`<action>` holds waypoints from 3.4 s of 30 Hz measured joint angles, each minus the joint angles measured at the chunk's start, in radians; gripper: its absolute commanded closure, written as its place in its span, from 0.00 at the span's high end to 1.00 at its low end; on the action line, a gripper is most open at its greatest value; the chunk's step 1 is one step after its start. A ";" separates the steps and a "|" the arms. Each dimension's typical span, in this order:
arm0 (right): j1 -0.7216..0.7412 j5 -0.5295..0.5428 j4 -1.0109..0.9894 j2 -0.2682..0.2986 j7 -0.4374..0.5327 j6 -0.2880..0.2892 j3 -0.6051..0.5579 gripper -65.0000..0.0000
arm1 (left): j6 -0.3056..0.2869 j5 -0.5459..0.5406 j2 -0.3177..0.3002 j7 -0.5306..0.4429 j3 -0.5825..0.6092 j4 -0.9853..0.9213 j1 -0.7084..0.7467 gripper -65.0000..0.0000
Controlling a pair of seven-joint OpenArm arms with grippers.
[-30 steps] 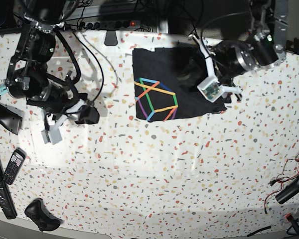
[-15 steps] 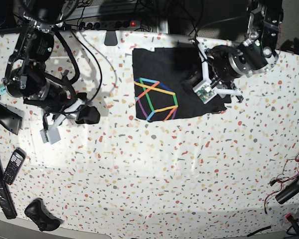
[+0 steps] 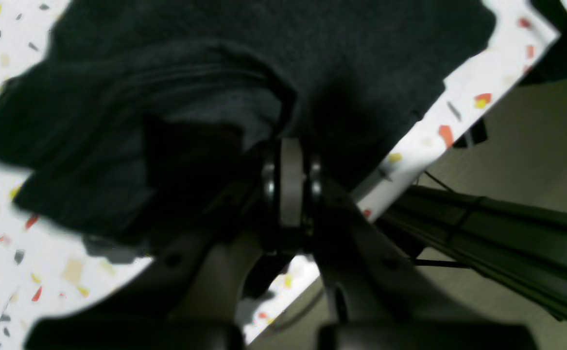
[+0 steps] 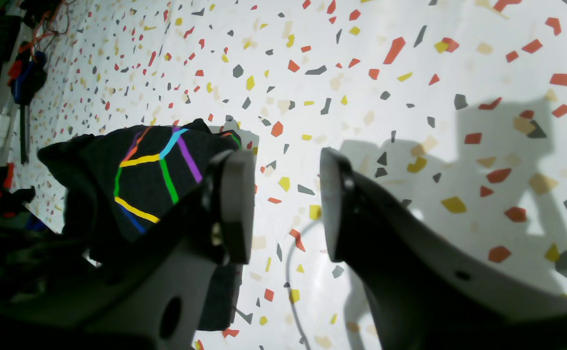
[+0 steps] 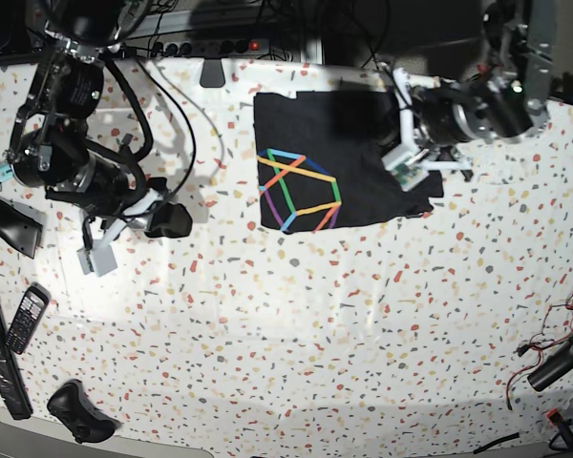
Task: Fold the T-shirt properly
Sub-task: 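Grasp the bundle edge with the left gripper and pull it to square it, then grasp the folded shirt with both grippers and rotate it upright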
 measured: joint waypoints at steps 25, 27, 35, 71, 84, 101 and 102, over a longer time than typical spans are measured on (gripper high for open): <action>0.000 0.026 0.000 0.000 0.000 0.000 0.000 0.34 | 0.027 -0.180 -0.120 -0.136 -0.319 0.016 0.243 0.37; 0.000 0.026 0.000 0.000 0.000 0.000 0.000 0.34 | 0.000 -0.232 -0.121 -0.136 -0.319 0.055 0.232 0.39; 0.000 0.026 0.000 0.000 0.000 0.000 0.000 0.34 | -0.003 -0.119 -0.028 -0.223 -0.319 0.172 0.230 0.39; 0.000 0.037 0.000 0.000 0.000 0.000 0.000 0.34 | 0.087 0.092 0.018 -0.154 -0.073 0.034 0.121 0.00; 0.000 0.038 0.000 0.000 0.000 0.000 0.000 0.34 | 0.166 0.091 -0.020 -0.158 -0.364 0.034 0.286 0.02; 0.000 0.088 0.000 0.002 0.000 0.049 -0.120 0.09 | 0.159 -0.165 -0.003 -0.161 -0.365 0.037 0.277 0.00; 0.000 0.082 0.000 0.002 0.000 0.054 -0.156 0.04 | 0.154 -0.172 0.014 -0.154 -0.365 0.037 0.278 0.00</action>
